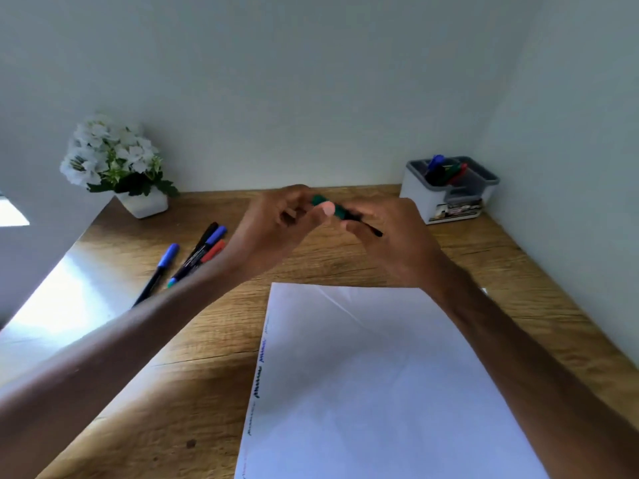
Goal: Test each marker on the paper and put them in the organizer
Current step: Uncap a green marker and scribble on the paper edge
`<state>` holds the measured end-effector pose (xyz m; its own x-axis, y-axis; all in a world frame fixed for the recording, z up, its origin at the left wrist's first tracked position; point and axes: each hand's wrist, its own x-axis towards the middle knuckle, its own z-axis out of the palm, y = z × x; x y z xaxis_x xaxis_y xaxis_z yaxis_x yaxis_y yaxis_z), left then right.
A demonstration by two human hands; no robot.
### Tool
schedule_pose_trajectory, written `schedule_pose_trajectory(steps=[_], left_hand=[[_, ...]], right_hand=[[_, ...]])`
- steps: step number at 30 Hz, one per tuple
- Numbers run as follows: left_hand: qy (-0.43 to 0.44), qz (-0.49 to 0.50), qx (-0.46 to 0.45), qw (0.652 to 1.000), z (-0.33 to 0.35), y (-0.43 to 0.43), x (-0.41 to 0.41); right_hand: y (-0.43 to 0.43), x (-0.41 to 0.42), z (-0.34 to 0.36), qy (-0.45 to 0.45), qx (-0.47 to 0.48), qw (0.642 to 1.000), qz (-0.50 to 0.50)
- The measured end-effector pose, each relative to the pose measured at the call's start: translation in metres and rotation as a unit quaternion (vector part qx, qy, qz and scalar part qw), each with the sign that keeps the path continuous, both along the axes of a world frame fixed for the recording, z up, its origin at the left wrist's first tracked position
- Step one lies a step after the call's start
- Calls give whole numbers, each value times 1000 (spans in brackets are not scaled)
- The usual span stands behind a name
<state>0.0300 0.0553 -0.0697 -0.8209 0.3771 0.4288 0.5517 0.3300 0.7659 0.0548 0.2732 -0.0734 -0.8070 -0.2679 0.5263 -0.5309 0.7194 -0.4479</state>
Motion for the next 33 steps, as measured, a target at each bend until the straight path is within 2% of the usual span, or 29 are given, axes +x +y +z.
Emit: schedule_pose_trajectory(steps=[2, 4, 6, 8, 15, 22, 26, 33], left_hand=[[-25, -15, -43, 999, -1, 10, -12], [-33, -46, -148, 987, -10, 13, -23], [-15, -84, -264, 961, -21, 15, -28], [1, -102, -343, 934, -27, 18, -29], [12, -93, -381, 920, -27, 16, -27], [15, -87, -402, 911, -25, 16, -22], [-5, -90, -410, 908, -22, 18, -20], [11, -91, -504, 859, -13, 28, -1]], right_hand=[[12, -6, 4, 11, -10, 999, -48], [27, -9, 12, -3, -55, 993, -103], [39, -9, 20, 7, -121, 983, -141], [50, -7, 28, 42, -184, 970, -153], [75, -10, 56, 174, -229, 941, -179], [109, -13, 65, 302, -259, 887, -235], [125, -17, 47, 304, -246, 878, -275], [147, -29, 18, 239, -182, 901, -314]])
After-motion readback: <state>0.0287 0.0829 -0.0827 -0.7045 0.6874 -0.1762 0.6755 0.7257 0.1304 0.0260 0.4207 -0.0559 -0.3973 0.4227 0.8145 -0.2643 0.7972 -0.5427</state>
